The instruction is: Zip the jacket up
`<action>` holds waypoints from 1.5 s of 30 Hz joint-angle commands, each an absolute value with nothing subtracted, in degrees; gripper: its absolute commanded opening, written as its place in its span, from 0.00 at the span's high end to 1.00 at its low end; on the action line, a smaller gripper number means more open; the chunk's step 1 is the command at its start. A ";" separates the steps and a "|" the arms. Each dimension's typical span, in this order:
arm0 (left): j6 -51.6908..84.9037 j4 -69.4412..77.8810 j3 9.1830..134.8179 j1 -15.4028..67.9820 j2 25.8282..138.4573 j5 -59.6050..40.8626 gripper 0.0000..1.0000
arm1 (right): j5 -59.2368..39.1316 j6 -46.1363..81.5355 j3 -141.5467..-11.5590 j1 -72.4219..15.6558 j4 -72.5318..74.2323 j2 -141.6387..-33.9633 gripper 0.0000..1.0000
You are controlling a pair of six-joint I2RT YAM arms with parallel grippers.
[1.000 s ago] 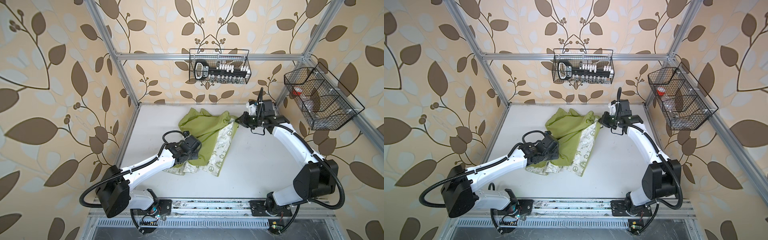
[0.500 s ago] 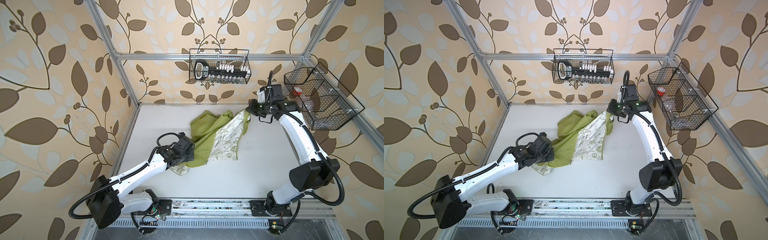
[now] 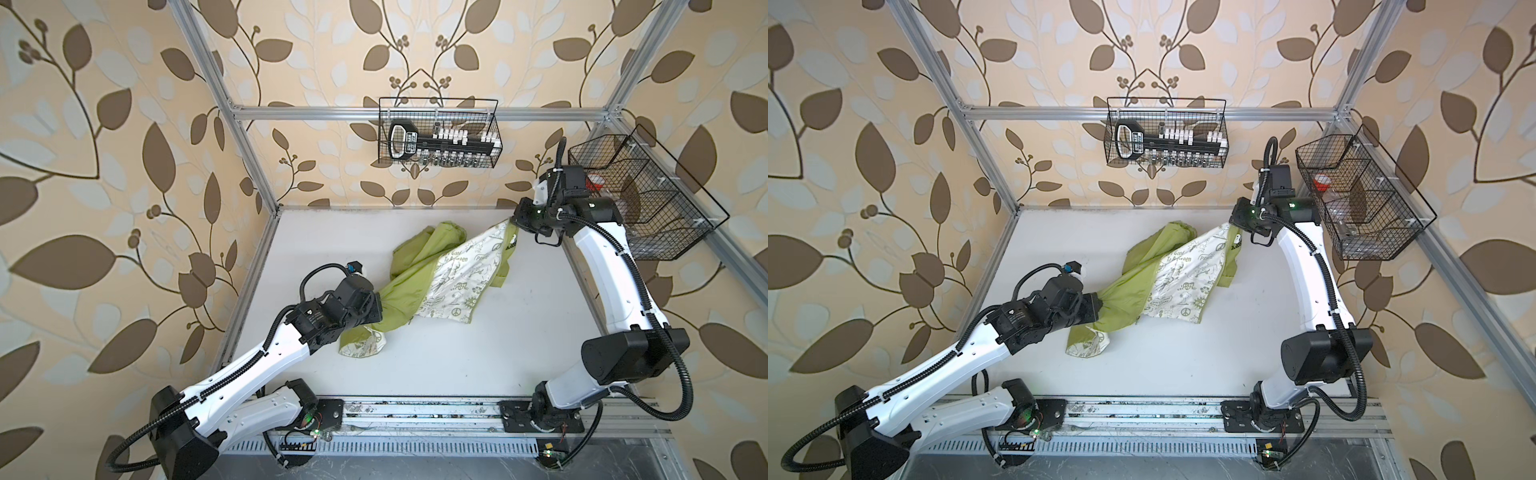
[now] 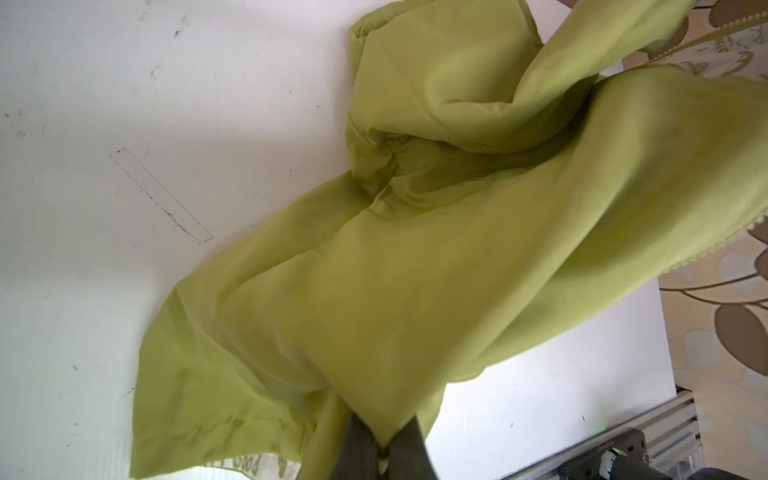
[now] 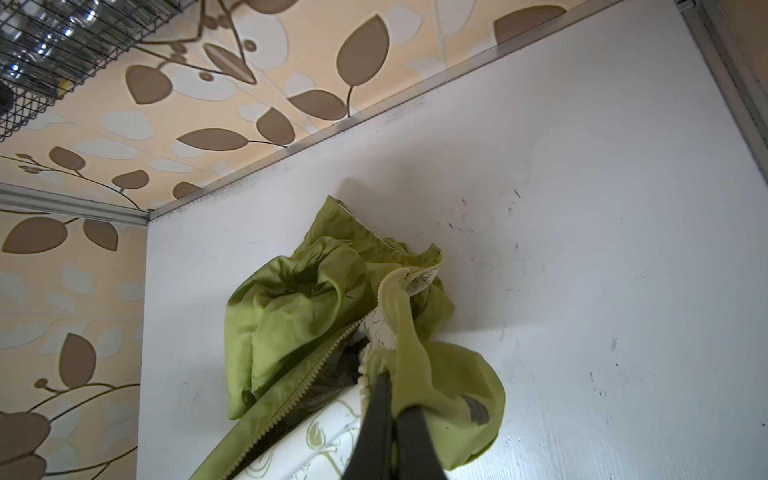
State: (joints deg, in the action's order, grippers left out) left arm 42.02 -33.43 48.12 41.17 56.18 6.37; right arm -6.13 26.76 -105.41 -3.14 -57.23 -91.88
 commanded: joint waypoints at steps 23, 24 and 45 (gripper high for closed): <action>44.78 -44.29 46.74 40.50 66.04 15.77 0.33 | -6.94 28.77 -111.96 -30.09 -48.66 -108.28 0.43; 44.20 -45.59 48.21 40.49 65.07 15.92 0.31 | -7.44 28.05 -110.06 -29.30 -48.36 -105.74 0.40; 36.12 -43.22 94.21 50.70 100.88 -2.86 0.19 | -14.59 25.10 -50.21 -10.30 -40.74 -61.08 0.39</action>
State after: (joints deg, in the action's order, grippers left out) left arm 37.30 -43.83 88.99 49.74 97.12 0.97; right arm -12.75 24.45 -54.06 -10.94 -42.11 -65.87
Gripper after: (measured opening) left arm 0.812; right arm 0.610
